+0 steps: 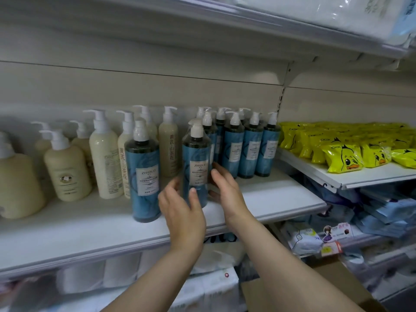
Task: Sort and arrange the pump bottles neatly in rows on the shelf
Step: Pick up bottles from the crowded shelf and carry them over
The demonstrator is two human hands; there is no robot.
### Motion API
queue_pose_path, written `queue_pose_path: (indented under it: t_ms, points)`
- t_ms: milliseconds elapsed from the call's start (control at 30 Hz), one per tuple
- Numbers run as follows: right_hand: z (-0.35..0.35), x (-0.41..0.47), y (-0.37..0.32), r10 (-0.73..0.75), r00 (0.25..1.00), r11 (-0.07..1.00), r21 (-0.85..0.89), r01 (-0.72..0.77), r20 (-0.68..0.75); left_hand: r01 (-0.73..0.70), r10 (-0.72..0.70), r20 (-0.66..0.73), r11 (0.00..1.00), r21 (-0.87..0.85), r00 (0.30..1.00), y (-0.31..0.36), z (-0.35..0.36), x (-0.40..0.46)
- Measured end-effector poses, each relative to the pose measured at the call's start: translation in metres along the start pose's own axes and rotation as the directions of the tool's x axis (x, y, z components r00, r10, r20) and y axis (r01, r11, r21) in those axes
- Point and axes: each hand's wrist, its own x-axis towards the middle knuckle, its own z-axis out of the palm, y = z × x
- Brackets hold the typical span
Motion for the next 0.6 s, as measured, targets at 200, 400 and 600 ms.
queue_pose_path:
  t_ms: [200, 400, 600]
  points:
    - [0.011, -0.001, 0.005, 0.017, 0.994, 1.0, 0.023, -0.015, -0.103, 0.052, -0.06, 0.177, 0.997, 0.049, 0.982, -0.003, 0.0, 0.023]
    - [0.003, 0.007, 0.011, 0.015, 0.992, 1.0, 0.013, -0.014, -0.123, 0.069, -0.077, 0.187, 0.996, 0.05, 0.979, 0.002, 0.002, 0.033]
    - [-0.026, 0.016, 0.009, 0.011, 0.985, 1.0, 0.017, -0.008, -0.175, 0.057, -0.061, 0.285, 0.998, 0.022, 0.957, 0.004, 0.028, 0.04]
